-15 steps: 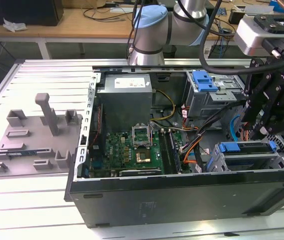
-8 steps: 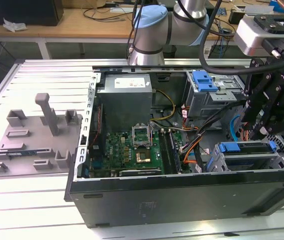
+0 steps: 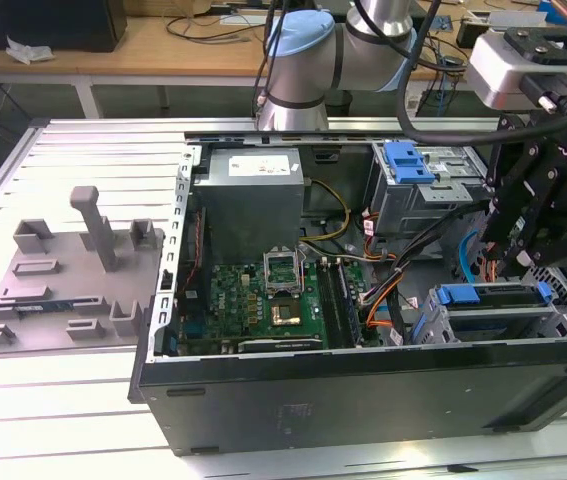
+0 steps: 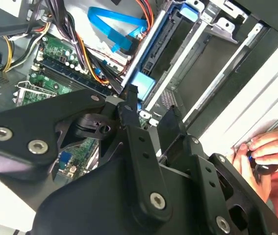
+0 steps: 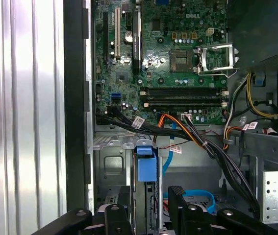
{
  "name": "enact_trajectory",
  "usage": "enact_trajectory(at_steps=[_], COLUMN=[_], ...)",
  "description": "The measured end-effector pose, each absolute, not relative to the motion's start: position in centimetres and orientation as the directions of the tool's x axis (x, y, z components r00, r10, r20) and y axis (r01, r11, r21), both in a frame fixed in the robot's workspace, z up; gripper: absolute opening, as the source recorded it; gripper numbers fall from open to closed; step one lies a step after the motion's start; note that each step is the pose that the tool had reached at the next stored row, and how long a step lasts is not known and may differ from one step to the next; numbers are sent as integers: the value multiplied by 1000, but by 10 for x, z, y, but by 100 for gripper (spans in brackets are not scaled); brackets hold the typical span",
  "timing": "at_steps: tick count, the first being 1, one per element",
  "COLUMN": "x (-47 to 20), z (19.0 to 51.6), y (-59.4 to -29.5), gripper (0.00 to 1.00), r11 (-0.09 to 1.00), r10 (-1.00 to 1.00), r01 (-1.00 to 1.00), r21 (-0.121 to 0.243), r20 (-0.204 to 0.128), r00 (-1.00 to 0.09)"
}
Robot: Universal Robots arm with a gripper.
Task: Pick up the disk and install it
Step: 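Insert the first disk wire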
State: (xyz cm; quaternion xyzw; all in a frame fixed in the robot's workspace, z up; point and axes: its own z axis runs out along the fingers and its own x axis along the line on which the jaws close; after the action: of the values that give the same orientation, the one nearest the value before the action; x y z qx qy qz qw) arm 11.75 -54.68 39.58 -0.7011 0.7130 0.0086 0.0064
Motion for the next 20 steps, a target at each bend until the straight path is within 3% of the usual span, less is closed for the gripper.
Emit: enact_trajectory(at_steps=[2,4,12,16,20], x=[117,117,117,117,117], z=[396,396,396,396,396], y=[-538,-529,-508,-493,-478], gripper=[44,44,44,44,44], r11=[17,17,17,16,15], r10=[-1000,-996,-976,-948,-932], r01=[-1000,-1000,-1000,-1000,-1000], r21=[3,2,-1,-3,-3], r20=[17,84,219,317,363], r00=[-17,-17,-17,-16,-15])
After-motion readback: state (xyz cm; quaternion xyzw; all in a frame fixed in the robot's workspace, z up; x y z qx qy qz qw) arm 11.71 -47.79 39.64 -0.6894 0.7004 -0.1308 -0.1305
